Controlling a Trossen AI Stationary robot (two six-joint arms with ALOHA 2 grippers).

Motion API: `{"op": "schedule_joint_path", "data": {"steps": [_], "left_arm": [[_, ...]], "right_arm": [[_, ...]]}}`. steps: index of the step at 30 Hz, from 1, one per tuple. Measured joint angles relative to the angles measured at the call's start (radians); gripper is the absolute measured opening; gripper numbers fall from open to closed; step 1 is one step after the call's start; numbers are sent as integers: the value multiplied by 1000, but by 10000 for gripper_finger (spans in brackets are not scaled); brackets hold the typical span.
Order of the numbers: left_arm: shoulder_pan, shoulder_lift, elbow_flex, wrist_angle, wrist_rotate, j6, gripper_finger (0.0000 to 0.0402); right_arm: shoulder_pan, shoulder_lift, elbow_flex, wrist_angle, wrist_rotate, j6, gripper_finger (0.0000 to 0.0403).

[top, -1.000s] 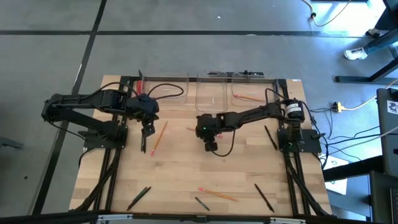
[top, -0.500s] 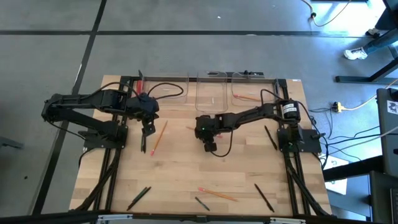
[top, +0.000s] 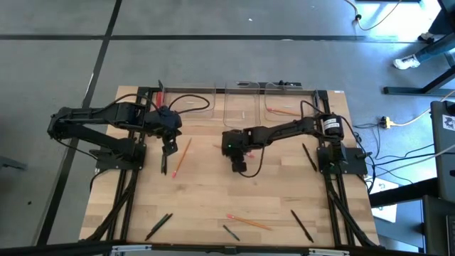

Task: Sort crayons/erasers/pens/pencils in bins
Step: Put the green crayon into the middle transparent bin

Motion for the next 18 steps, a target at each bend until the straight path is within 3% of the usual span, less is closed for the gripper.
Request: {"op": "schedule_joint_path", "data": {"steps": [8,18], "left_arm": [[0,0,0,0,0,0,0],[0,0,0,0,0,5,0]], "right_arm": [[0,0,0,-65,22,166,139],[1,0,-2,-64,-6,201,139]]}}
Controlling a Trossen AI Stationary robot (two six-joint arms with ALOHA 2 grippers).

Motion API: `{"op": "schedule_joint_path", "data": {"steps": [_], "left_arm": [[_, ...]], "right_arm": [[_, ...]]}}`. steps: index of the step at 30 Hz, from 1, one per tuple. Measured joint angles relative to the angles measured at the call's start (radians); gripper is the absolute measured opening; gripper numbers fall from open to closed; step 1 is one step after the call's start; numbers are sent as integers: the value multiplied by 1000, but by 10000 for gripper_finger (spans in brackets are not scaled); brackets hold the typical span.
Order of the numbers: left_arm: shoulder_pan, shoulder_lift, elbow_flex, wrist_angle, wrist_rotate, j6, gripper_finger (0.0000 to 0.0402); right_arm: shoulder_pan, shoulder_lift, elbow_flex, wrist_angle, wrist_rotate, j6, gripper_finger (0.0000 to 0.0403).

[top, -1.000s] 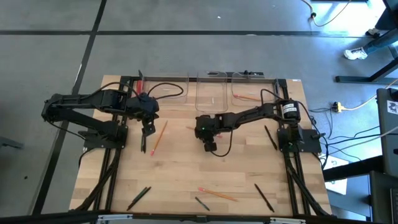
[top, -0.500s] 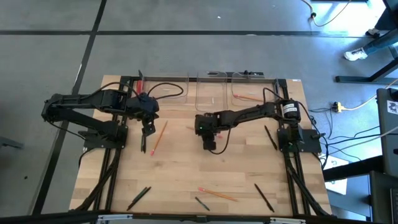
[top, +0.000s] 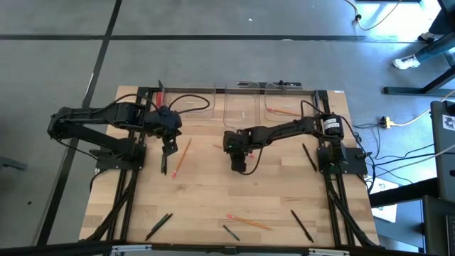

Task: Sort crayons/erasers/pens/pencils in bins
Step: Put the green crayon into the middle transparent bin

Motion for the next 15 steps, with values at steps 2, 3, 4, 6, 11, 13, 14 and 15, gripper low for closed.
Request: {"op": "schedule_joint_path", "data": {"steps": [2,3,4,6,11,13,14,15], "left_arm": [[0,0,0,0,0,2,0],[0,0,0,0,0,2,0],[0,0,0,0,0,3,0],[0,0,0,0,0,2,0],[0,0,0,0,0,3,0],[0,0,0,0,0,3,0],[0,0,0,0,0,3,0],[0,0,0,0,0,3,0]], "right_arm": [[0,0,-8,1,-13,0,139],[0,0,-14,1,-16,1,139],[0,0,-20,2,-17,1,139],[0,0,-27,2,-18,1,139],[0,-1,-43,9,-18,0,139],[0,-2,-48,11,-18,0,139],[0,-3,-49,12,-18,0,139],[0,-3,-49,12,-21,0,139]]}}
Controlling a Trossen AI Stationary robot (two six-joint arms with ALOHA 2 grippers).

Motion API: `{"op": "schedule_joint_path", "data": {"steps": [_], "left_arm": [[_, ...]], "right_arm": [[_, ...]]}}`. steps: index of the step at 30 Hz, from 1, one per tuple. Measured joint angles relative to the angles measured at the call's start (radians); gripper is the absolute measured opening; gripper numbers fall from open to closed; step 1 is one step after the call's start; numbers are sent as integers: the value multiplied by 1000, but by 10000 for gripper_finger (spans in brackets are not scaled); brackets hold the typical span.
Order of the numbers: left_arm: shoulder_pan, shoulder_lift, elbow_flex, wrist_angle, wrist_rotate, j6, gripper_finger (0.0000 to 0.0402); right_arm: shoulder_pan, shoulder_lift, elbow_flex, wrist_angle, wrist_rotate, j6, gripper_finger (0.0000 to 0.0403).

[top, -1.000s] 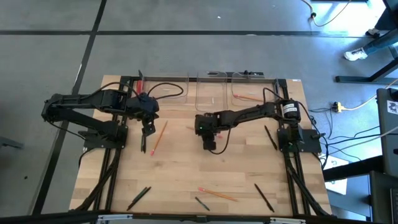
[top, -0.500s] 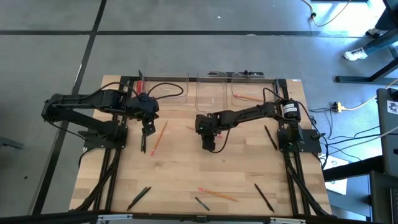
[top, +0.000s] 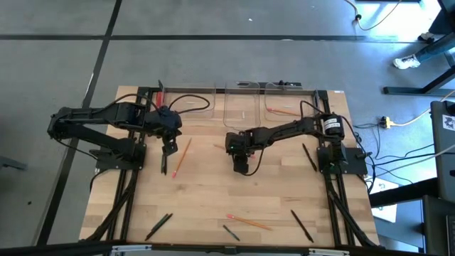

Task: Sort crayons/erasers/pens/pencils in bins
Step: Put the green crayon into the middle transparent bin

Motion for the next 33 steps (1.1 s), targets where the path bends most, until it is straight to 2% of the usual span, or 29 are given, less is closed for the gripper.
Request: {"op": "schedule_joint_path", "data": {"steps": [7,16,19,22,27,33], "left_arm": [[0,0,0,0,0,0,0],[0,0,0,0,0,0,0],[0,0,0,0,0,0,0],[0,0,0,0,0,-1,0],[0,0,0,0,0,0,0],[0,0,0,0,0,0,0]], "right_arm": [[-1,0,0,-1,-14,-6,127],[-1,0,-1,-6,-16,-6,33],[-1,-1,-1,-7,-17,-6,14],[0,-2,-1,-6,-17,-1,14],[0,0,-2,8,-19,-3,37],[0,3,-3,42,-19,-32,38]]}}
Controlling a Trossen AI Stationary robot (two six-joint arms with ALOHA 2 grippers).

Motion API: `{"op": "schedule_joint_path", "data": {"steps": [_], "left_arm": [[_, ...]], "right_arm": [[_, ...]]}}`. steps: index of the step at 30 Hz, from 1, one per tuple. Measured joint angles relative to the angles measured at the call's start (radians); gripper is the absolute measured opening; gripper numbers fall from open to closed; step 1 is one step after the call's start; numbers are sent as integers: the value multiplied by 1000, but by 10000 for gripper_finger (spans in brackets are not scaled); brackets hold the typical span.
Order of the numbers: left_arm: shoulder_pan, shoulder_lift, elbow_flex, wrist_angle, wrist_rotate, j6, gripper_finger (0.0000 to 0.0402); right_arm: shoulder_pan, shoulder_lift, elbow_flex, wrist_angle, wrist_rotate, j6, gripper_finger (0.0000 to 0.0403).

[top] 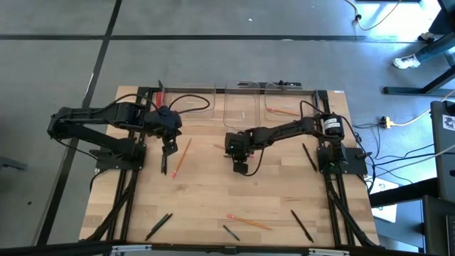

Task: Sort crayons/erasers/pens/pencils in bins
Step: Put the green crayon into the middle transparent bin

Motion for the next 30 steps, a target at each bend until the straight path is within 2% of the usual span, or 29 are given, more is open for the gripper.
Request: {"op": "schedule_joint_path", "data": {"steps": [30], "left_arm": [[0,0,0,0,1,1,0]], "right_arm": [[-2,1,-1,34,4,-4,43]]}}
